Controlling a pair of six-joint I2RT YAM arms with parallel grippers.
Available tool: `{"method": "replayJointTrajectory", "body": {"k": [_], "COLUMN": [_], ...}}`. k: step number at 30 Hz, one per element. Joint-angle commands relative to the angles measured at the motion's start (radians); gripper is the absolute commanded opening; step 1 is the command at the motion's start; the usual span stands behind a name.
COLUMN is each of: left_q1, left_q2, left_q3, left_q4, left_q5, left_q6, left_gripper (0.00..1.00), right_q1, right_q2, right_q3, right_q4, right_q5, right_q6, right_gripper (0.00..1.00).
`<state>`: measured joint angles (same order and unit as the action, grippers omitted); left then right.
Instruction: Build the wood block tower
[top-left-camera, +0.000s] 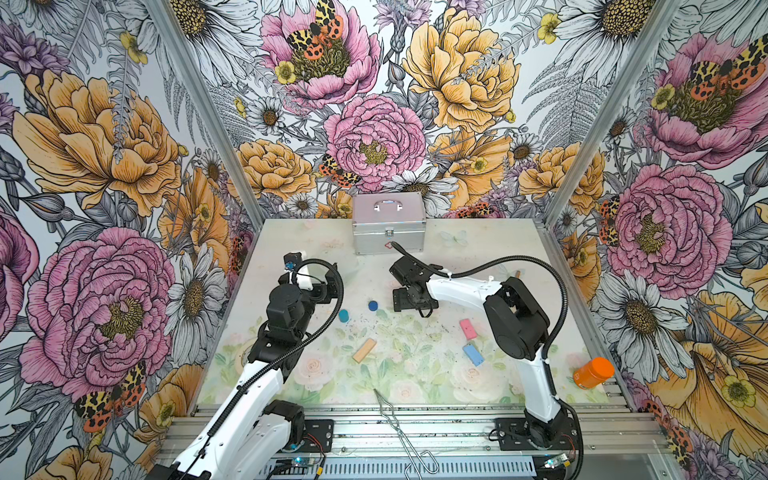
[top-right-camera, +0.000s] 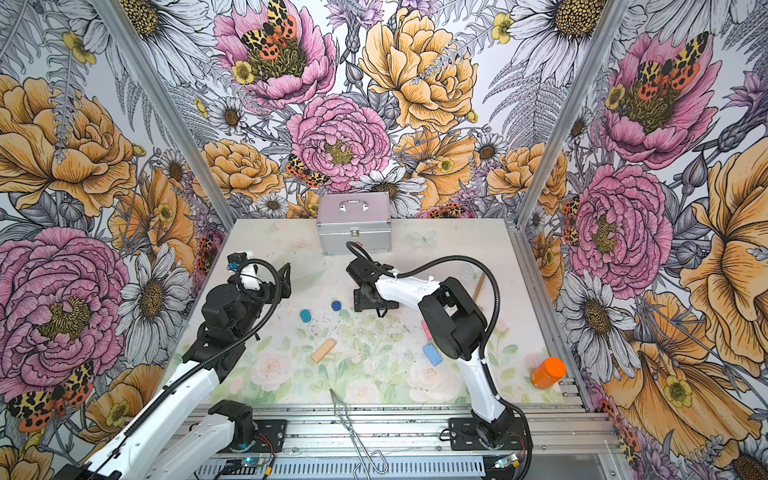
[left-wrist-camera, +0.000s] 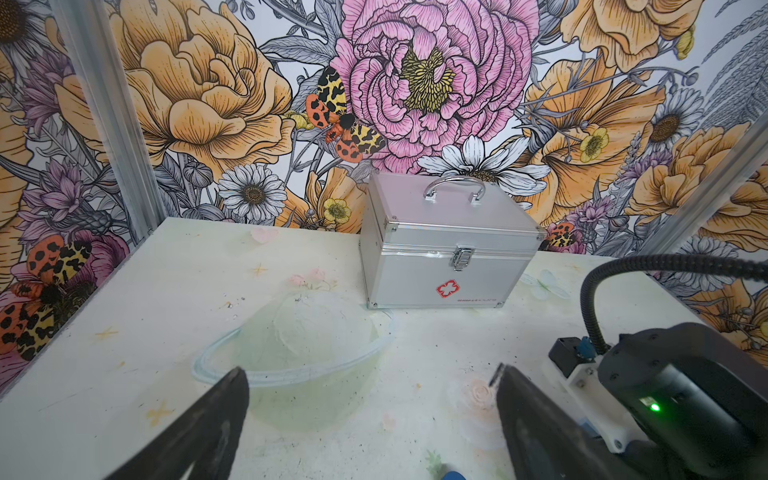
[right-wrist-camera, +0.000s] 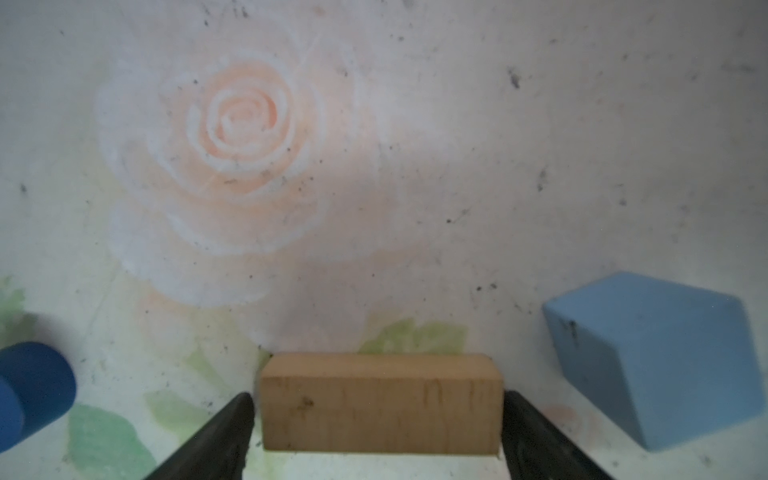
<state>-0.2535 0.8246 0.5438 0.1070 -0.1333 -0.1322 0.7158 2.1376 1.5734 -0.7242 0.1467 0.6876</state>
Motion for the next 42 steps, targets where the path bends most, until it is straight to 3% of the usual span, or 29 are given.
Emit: {"method": "replayJointTrajectory", "body": {"k": [1,3,22,28,36,42], "left_q1": [-0.009,-0.008,-0.019,-0.021,-0.032,-0.048], "left_q2": [-0.019,-0.019,-0.024,-0.012,-0.002,-0.007], "left_q3": [-0.004,-0.004,0.004,0.012,0.025,0.031], "left_q4": [-0.006,-0.007,-0.016,-0.021,-0.034,-0.044], "left_q5": [0.02,0.02,0.017,0.026,0.034,0.024], "left_q6": [-0.006,-0.006,-0.003,-0.011,-0.025,-0.026], "left_gripper": [0.94,0.94,0.95,0.95,0.94,0.94], "right_q1": [0.002,0.002,-0.01,-0.095,-0.183,-0.209], "right_q2": [-0.022,-0.034,-0.256,-0.378,-0.283,-0.207], "right_q3": [-0.02,-0.022,-0.05,-0.138,-0.154,-0.138], "right_q4": [-0.026,-0.026,-0.026,-0.027,-0.024,0.036], "right_q5": [0.007,0.011,-0.008,0.015,-0.058,-0.126], "right_q6": [-0.005,-0.008,-0.078,-0.169,-0.317,-0.342], "right_gripper": [0.95,1.0,1.0,0.9,0.85,0.85]}}
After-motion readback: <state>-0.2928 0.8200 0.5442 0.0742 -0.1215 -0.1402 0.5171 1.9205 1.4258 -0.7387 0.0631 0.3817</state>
